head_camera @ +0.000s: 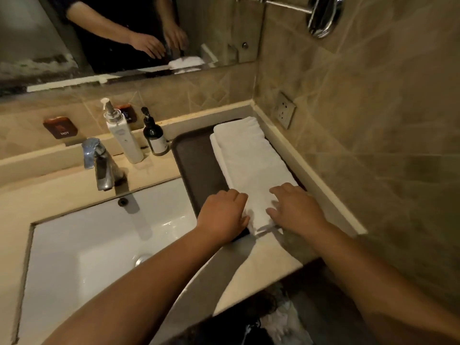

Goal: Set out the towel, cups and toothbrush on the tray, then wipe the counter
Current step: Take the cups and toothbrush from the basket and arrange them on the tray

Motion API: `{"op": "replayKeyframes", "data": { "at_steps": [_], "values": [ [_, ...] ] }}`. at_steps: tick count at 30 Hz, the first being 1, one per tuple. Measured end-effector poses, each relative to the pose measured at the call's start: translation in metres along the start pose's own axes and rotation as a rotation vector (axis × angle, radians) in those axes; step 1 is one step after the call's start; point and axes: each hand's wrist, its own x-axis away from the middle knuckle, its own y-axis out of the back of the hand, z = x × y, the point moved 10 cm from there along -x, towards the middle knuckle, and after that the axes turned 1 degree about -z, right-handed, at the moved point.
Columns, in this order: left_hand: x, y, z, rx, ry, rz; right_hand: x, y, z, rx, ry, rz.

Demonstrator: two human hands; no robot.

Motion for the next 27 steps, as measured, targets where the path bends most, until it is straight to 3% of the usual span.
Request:
{"op": "replayKeyframes", "data": {
  "at_steps": [5, 11, 17, 27],
  "values": [
    [0.053, -0.001, -0.044, 0.028, -0.186, 0.046, 0.103, -0.011, 0.006, -0.028, -0.219, -0.063],
    [0.128, -0.017, -0.110, 0.025, -0.415, 0.139, 0.248, -0.048, 0.002, 0.003, -0.468, -0.014],
    [0.207, -0.042, -0.215, 0.016, -0.684, 0.262, 0.402, -0.073, -0.011, -0.037, -0.756, -0.014],
    [0.407, -0.041, -0.390, 0.020, -1.078, 0.293, 0.680, -0.091, 0.010, -0.098, -1.161, -0.157]
  ]
}}
